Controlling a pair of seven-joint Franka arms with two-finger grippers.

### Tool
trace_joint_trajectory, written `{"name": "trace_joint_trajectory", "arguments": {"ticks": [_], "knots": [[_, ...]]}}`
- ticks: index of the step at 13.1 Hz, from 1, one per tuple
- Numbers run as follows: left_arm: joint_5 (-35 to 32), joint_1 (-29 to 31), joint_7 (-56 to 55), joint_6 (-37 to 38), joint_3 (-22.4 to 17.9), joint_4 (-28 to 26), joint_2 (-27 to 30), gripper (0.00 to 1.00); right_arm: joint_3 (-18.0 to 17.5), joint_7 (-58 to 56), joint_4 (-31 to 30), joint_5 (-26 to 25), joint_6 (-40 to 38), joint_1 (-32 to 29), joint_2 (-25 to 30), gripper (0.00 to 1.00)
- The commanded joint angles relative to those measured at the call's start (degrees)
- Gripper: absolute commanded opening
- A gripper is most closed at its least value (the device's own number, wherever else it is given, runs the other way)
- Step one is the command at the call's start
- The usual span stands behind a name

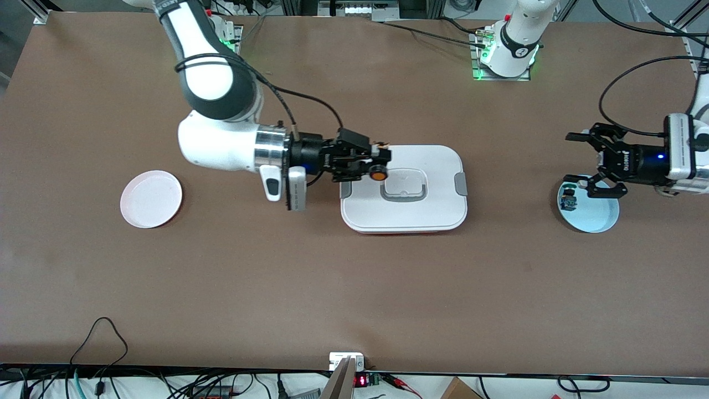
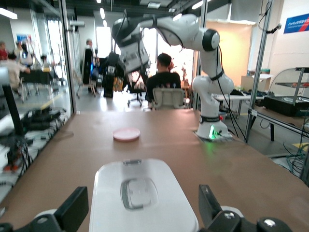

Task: Transfer orange switch to right arm and place
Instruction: 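Carry the switch with the right gripper while the left gripper opens, withdraws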

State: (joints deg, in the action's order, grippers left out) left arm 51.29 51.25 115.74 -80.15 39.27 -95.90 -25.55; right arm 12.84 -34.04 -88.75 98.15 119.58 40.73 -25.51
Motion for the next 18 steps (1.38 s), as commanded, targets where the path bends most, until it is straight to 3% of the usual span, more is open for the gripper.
{"name": "trace_joint_trajectory", "arguments": {"ticks": [1, 5, 8, 10, 12, 15, 16, 18], "knots": [[-6.97, -0.98, -12.25, 0.88, 0.8, 8.25, -3.62, 1.0, -0.45, -0.85, -4.58, -4.53, -6.7, -3.71, 3.36, 0.0], [-14.26, -5.18, -25.88, -3.15, 0.89, 12.22, -1.1, 1.0, 0.08, -1.73, -6.51, -15.16, -11.2, -7.06, 3.35, 0.0], [-24.8, -10.81, -36.26, -8.43, 1.07, 12.85, 4.35, 1.0, 0.52, -1.91, -6.52, -33.23, -18.21, -12.14, 3.53, 0.0], [-31.13, -15.46, -38.83, -13.16, 0.46, 12.41, 8.04, 1.0, 0.52, -2.17, -6.43, -41.16, -23.14, -16.28, 3.97, 0.0], [-34.57, -20.29, -38.92, -18.78, -4.61, 10.31, 13.22, 1.0, 0.52, -3.48, -6.52, -49.94, -24.3, -18.57, 4.58, 0.0], [-35.2, -33.11, -39.88, -26.62, -21.81, 7.05, 18.24, 1.0, 0.52, -6.65, -7.13, -61.81, -24.3, -22.35, 4.68, 0.0], [-35.38, -35.85, -40.15, -27.24, -25.7, 6.7, 18.77, 1.0, 0.52, -8.48, -7.13, -67.33, -24.22, -23.4, 4.68, 0.0], [-35.29, -37.1, -43.2, -28.29, -28.28, 2.5, 21.75, 1.0, 0.52, -12.44, -7.13, -78.14, -23.87, -24.29, 4.85, 0.0]]}}
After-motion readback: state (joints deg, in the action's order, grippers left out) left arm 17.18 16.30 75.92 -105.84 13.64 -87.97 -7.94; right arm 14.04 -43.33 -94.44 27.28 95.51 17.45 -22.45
